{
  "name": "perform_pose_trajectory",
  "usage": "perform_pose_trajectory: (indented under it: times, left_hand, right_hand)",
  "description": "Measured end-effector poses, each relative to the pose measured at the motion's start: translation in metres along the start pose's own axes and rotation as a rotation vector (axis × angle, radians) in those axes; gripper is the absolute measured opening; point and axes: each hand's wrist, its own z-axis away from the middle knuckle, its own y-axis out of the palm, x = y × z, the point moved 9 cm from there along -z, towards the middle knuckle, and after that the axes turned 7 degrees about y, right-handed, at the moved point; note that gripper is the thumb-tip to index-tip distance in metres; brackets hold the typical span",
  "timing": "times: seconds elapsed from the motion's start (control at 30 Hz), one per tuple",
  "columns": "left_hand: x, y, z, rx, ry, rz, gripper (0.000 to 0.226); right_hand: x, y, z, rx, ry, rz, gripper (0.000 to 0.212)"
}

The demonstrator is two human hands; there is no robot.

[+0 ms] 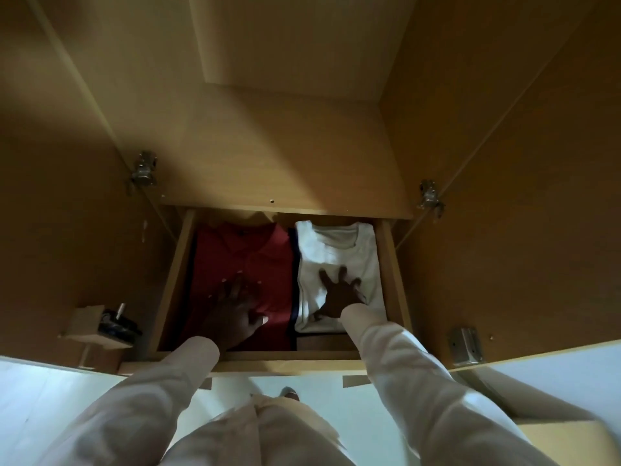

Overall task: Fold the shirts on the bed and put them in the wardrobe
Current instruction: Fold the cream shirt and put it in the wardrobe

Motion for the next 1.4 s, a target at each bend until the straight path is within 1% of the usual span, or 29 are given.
perform_pose_trajectory:
  times: [0.1,0.17,0.23,0.3,0.33,0.37,0.4,0.43,0.47,0.5,0.57,0.63,0.67,0.7,0.8,0.9,1.07,1.2,1.23,1.33,1.4]
  left_hand:
    - [-0.001,-0.006,0.01,-0.045,0.024,0.035,0.07]
    - [0.002,-0.009,0.018,-0.059,0.026,0.056,0.071]
    - [0.004,-0.014,0.027,-0.073,0.028,0.05,0.079]
    - [0.01,-0.018,0.041,-0.122,0.004,0.11,0.083]
    - [0.012,-0.022,0.048,-0.159,-0.018,0.149,0.08]
    - [0.016,-0.026,0.058,-0.201,-0.043,0.177,0.074]
    - [0.017,-0.03,0.065,-0.244,-0.052,0.194,0.069]
    - [0.02,-0.033,0.072,-0.284,-0.062,0.208,0.063]
    - [0.025,-0.037,0.079,-0.311,-0.077,0.216,0.059]
    - [0.028,-0.037,0.082,-0.316,-0.092,0.237,0.056]
    - [0.033,-0.036,0.088,-0.287,-0.139,0.272,0.055]
    - [0.036,-0.032,0.09,-0.243,-0.21,0.327,0.046]
    - [0.037,-0.031,0.091,-0.222,-0.234,0.345,0.04]
    - [0.034,-0.031,0.089,-0.215,-0.229,0.351,0.034]
    - [0.035,-0.031,0.088,-0.198,-0.201,0.315,0.031]
    - [0.039,-0.028,0.086,-0.178,-0.203,0.309,0.031]
    - [0.037,-0.03,0.082,-0.183,-0.187,0.306,0.031]
    - [0.034,-0.037,0.081,-0.235,-0.176,0.274,0.047]
    - [0.034,-0.037,0.08,-0.24,-0.17,0.273,0.047]
    - [0.035,-0.039,0.079,-0.247,-0.184,0.282,0.037]
    - [0.034,-0.043,0.078,-0.293,-0.157,0.285,0.03]
  right_hand:
    - [0.002,-0.014,-0.006,-0.014,-0.007,-0.019,0.122]
    - [0.004,-0.02,-0.009,-0.014,-0.009,-0.012,0.122]
    - [0.005,-0.025,-0.009,0.005,0.006,-0.003,0.119]
    - [0.01,-0.029,-0.002,-0.007,0.021,0.032,0.104]
    - [0.015,-0.033,0.002,-0.063,0.003,0.024,0.091]
    - [0.029,-0.037,0.007,-0.162,-0.072,-0.017,0.078]
    - [0.044,-0.042,0.017,-0.276,-0.192,-0.114,0.067]
    - [0.065,-0.044,0.033,-0.369,-0.361,-0.231,0.059]
    - [0.086,-0.039,0.049,-0.412,-0.511,-0.296,0.056]
    - [0.103,-0.031,0.065,-0.439,-0.623,-0.292,0.06]
    - [0.139,-0.007,0.085,-0.496,-0.753,-0.149,0.075]
    - [0.157,0.028,0.074,-0.33,-0.677,-0.026,0.087]
    - [0.159,0.041,0.064,-0.279,-0.628,0.014,0.094]
    - [0.159,0.046,0.055,-0.275,-0.594,0.025,0.097]
    - [0.165,0.039,0.053,-0.266,-0.557,0.052,0.082]
    - [0.17,0.021,0.053,-0.276,-0.571,0.061,0.087]
    - [0.18,0.004,0.02,-0.248,-0.576,0.028,0.1]
    - [0.182,-0.006,0.002,-0.261,-0.555,0.035,0.102]
    - [0.182,-0.006,0.0,-0.256,-0.558,0.032,0.103]
    - [0.18,-0.007,0.005,-0.233,-0.579,-0.02,0.1]
    - [0.171,-0.013,0.022,-0.206,-0.62,-0.155,0.091]
